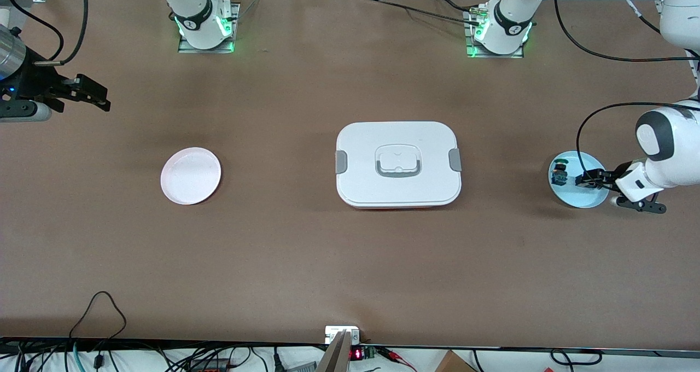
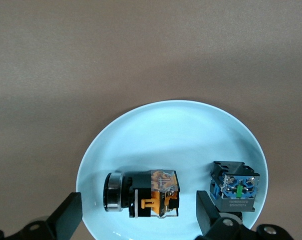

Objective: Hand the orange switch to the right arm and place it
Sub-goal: 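Lower the left gripper onto the orange switch on the blue plate and grasp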

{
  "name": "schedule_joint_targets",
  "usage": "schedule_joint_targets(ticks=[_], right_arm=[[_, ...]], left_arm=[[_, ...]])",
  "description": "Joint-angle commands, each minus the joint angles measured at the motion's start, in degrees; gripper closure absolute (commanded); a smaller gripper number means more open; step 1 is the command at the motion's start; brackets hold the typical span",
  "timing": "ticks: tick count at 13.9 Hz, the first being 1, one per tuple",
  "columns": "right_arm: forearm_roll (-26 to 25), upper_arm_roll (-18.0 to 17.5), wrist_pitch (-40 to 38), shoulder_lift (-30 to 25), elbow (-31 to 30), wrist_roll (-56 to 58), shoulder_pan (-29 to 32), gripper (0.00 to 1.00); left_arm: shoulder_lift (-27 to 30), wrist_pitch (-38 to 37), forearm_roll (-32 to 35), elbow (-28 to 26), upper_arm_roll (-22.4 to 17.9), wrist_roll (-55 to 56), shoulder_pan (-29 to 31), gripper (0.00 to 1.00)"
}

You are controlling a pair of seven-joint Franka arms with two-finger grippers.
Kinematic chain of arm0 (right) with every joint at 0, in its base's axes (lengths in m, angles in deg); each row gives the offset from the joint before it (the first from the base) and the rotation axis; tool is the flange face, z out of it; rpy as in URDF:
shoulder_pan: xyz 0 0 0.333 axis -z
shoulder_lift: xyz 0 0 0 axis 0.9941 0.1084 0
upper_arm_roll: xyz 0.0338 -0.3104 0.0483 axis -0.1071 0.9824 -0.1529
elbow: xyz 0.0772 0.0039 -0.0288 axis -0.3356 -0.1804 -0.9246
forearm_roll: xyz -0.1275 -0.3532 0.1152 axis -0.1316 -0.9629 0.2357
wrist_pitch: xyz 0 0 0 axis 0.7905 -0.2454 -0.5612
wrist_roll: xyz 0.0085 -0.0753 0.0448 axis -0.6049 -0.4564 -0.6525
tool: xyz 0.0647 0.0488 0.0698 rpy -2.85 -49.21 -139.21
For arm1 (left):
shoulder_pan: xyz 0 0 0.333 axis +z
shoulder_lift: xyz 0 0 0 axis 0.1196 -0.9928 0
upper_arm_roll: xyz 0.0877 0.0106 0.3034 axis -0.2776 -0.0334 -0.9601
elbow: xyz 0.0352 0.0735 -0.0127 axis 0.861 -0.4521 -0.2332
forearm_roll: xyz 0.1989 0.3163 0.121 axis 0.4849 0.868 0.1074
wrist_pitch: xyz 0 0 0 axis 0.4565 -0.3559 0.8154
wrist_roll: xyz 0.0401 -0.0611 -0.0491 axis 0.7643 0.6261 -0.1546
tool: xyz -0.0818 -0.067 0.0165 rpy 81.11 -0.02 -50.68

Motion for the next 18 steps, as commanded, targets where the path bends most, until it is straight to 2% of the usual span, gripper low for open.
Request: schedule_joint_targets(ticks=[1,15,18], right_arm=[[0.2,0.0,0.1,-0.9,-0.9,-0.4,0.2,0.00],[0.2,0.0,0.1,-0.9,-0.9,-0.4,0.2,0.00],[0.2,0.0,0.1,-0.8,-0.9,-0.5,0.3,0.00]], left_arm=[[-0.8,0.7,0.4,-0.1,0.7,-2.4,1.3,0.00],[-2.8,0.8,0.4,-0.6,0.8,-3.7,1.7,0.01],[-2.8,0.7,0.4,-0.3,0.8,-4.0,1.7,0.21]])
